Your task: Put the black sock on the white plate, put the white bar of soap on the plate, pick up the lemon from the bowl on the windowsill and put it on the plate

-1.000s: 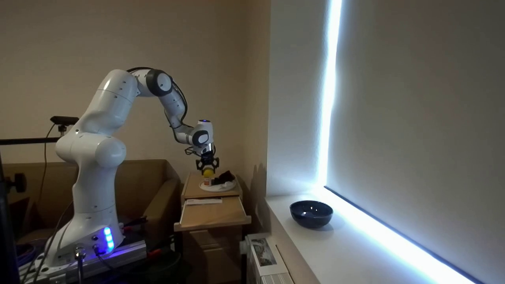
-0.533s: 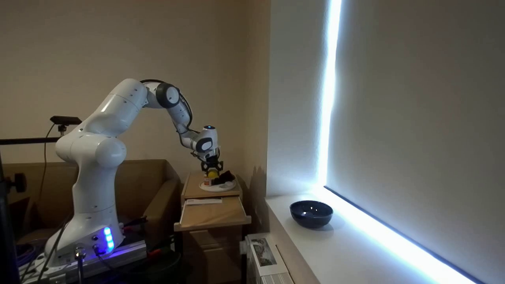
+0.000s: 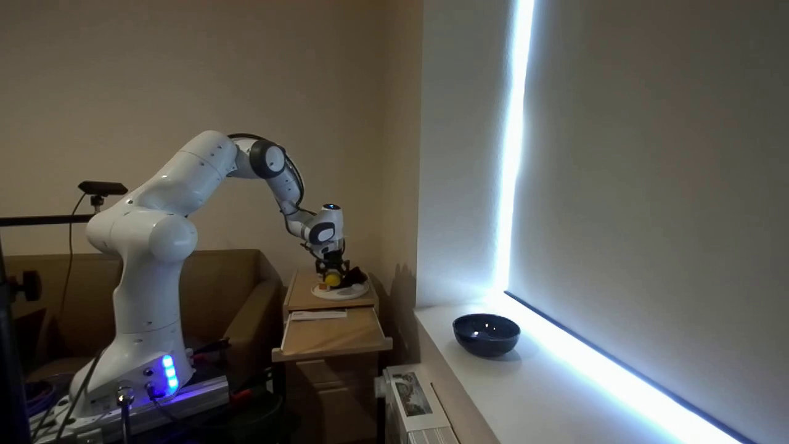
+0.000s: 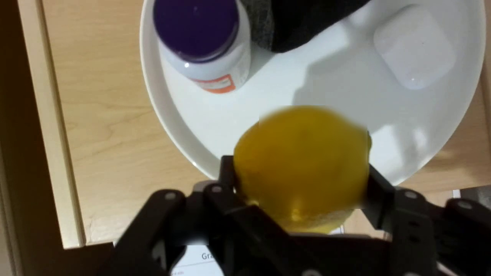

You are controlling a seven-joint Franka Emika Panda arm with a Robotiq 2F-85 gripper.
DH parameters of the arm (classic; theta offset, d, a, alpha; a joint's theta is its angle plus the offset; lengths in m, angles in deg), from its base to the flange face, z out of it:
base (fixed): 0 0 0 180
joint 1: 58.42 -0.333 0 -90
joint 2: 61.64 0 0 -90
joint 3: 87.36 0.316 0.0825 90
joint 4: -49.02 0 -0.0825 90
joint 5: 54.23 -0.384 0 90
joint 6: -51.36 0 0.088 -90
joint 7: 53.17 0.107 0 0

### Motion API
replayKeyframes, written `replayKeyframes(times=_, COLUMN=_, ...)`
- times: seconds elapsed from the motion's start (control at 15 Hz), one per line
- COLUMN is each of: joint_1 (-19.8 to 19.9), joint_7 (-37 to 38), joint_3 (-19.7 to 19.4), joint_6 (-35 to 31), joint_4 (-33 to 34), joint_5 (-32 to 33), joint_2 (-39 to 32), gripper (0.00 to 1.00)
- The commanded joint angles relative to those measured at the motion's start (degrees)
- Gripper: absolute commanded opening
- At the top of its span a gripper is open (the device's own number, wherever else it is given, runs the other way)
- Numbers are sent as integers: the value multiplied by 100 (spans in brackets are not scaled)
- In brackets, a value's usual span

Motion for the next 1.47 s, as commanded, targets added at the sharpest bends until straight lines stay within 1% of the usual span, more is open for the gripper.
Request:
replayKeyframes(times=0.0, joint_1=40, joint_7=512, joint_3=-25, joint_6=-27, joint_4=817, joint_5=-274, joint_2=-600, gripper=51)
replayKeyframes(times=0.13, joint_1=-50, joint_7=889, joint_3=-151, joint_6=-17, joint_4=1142, joint_5=-228, joint_2=-871, gripper=51)
replayKeyframes(times=0.27, joint_1=-50, joint_7=1123, joint_3=-163, joint_6=-1, joint_4=1412, joint_5=-177, joint_2=-1092, gripper=51)
replayKeyframes(times=0.33, joint_1=-274, joint_7=917, joint_3=-435, joint_6=20, joint_4=1507, joint_5=-555, joint_2=-1172, gripper=51)
replayKeyframes(times=0.4, joint_1=-298, joint_7=938, joint_3=-468, joint_6=0, joint_4=1604, joint_5=-600, joint_2=-1250, gripper=51)
replayKeyframes(times=0.53, joint_1=-496, joint_7=929, joint_3=-737, joint_6=-6, joint_4=1766, joint_5=-826, joint_2=-1389, gripper=51)
replayKeyframes(times=0.73, joint_1=-724, joint_7=929, joint_3=-1046, joint_6=47, joint_4=1922, joint_5=-1034, joint_2=-1490, gripper=51)
replayKeyframes(times=0.8, joint_1=-849, joint_7=929, joint_3=-1212, joint_6=127, joint_4=1934, joint_5=-1142, joint_2=-1495, gripper=51)
replayKeyframes(times=0.93, joint_1=-928, joint_7=929, joint_3=-1332, joint_6=368, joint_4=1884, joint_5=-1074, joint_2=-1412, gripper=51)
replayKeyframes(times=1.0, joint_1=-1034, joint_7=930, joint_3=-1492, joint_6=510, joint_4=1851, joint_5=-1080, joint_2=-1373, gripper=51)
replayKeyframes(times=1.13, joint_1=-1046, joint_7=930, joint_3=-1553, joint_6=865, joint_4=1891, joint_5=-1015, joint_2=-1337, gripper=51)
replayKeyframes(times=1.4, joint_1=-924, joint_7=929, joint_3=-1415, joint_6=1528, joint_4=2125, joint_5=-992, joint_2=-1380, gripper=51)
